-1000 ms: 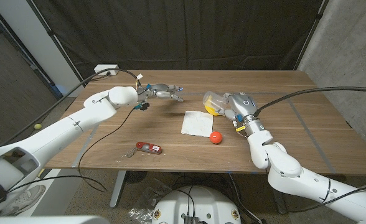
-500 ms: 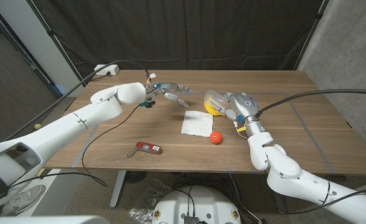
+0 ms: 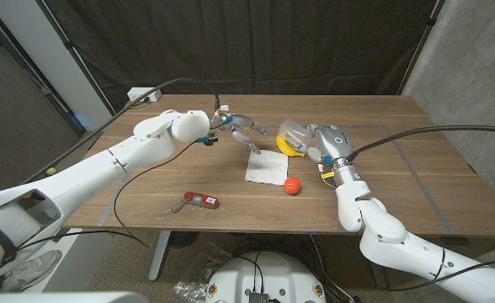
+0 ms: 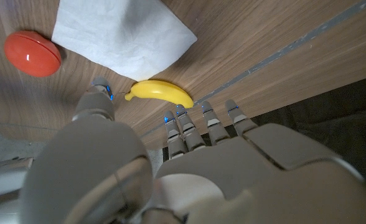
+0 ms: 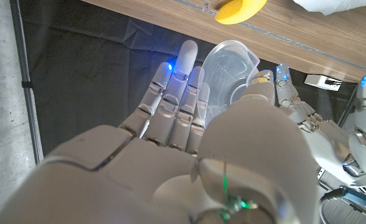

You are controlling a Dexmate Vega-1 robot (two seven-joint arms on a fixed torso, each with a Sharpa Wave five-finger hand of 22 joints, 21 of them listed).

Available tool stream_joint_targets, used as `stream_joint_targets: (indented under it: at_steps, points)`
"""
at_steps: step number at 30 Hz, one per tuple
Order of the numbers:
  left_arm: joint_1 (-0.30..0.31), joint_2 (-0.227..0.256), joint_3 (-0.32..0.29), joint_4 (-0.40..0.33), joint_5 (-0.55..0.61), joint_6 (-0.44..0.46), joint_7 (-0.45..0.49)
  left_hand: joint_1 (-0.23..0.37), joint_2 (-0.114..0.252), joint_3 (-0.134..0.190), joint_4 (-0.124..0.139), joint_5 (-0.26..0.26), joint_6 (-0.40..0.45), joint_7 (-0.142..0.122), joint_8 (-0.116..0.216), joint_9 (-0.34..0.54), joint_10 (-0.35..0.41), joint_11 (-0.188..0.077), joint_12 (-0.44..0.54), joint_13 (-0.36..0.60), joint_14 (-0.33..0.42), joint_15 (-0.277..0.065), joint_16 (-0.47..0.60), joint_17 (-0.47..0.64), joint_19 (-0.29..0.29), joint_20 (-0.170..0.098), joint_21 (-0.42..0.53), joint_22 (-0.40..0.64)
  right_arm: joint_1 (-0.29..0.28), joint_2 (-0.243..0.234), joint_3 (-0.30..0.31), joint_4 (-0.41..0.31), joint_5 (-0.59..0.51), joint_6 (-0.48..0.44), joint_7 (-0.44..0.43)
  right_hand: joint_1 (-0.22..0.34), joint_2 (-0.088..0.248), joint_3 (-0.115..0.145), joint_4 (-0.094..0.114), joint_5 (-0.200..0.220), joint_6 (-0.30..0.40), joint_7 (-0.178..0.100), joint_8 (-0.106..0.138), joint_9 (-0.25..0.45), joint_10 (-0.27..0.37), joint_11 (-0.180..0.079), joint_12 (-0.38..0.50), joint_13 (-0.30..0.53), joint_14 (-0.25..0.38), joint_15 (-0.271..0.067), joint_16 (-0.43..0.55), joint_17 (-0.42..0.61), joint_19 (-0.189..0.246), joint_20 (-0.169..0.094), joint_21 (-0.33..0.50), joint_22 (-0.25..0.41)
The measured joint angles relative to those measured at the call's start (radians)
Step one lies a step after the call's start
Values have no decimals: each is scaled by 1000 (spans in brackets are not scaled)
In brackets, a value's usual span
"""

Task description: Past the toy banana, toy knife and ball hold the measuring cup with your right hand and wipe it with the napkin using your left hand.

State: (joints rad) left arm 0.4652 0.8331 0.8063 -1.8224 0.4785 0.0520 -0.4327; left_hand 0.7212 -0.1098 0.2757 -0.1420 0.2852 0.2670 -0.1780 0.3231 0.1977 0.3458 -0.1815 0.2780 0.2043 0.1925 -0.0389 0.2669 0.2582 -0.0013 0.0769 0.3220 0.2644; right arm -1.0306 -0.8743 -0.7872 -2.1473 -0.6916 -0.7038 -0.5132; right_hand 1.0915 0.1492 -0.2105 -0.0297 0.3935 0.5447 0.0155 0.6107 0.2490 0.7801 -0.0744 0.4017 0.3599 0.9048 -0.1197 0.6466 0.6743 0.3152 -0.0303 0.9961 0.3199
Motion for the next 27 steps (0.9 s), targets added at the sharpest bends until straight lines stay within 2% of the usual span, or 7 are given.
stream_joint_targets:
  at_steps: [1,3,7,9,21,27]
  points:
    - [2,1,7,-23,20,3,-3,0,0,0,0,5,1,1,0,0,1,-1,0,-2,0,0,0,0,3,0,0,-2,-2,1,2,1,4,6,-7,0,0,0,0,0,0,0,0,0,0,0,0,0,0,0,0,1,0,0,0,0]
    - [2,1,7,-23,47,6,-6,8,-8,0,0,8,1,1,0,0,1,-1,0,-5,0,0,0,-1,3,0,4,-5,-4,1,6,1,4,6,-7,0,0,0,0,0,0,0,0,0,0,0,0,0,0,0,0,5,0,0,0,0]
    - [8,-2,19,-50,114,16,-17,8,-8,-16,5,8,-34,-4,-17,0,-31,9,-22,-5,0,0,0,-3,3,0,4,-8,-9,2,12,3,11,16,-17,3,-3,0,0,0,0,0,0,0,0,0,-1,4,0,0,0,5,0,0,0,0]
    - [9,-5,26,-58,141,18,-24,16,-16,-19,8,8,-43,-6,-24,0,-44,10,-27,-5,0,0,0,-3,4,0,4,-9,-12,2,16,4,15,20,-21,3,-3,9,2,0,0,0,0,0,0,0,-1,5,0,0,0,5,-4,-4,4,0]
    - [11,-30,60,-66,288,26,-53,11,-22,-37,18,16,-79,-7,-47,-2,-114,10,-63,-9,-26,0,-20,-2,9,-5,4,-14,-24,5,35,11,33,45,-33,11,-10,9,2,-1,0,0,0,-1,0,0,-9,5,0,0,0,9,-5,-6,10,-5]
    - [11,-44,76,-54,327,13,-71,2,-21,-45,18,16,-81,-9,-54,-3,-119,5,-69,-13,-27,1,-20,-3,9,-5,4,-14,-27,10,40,18,40,54,-37,12,-9,9,2,-1,0,0,-1,-1,-2,2,-14,5,0,0,-5,9,-5,-6,14,-5]
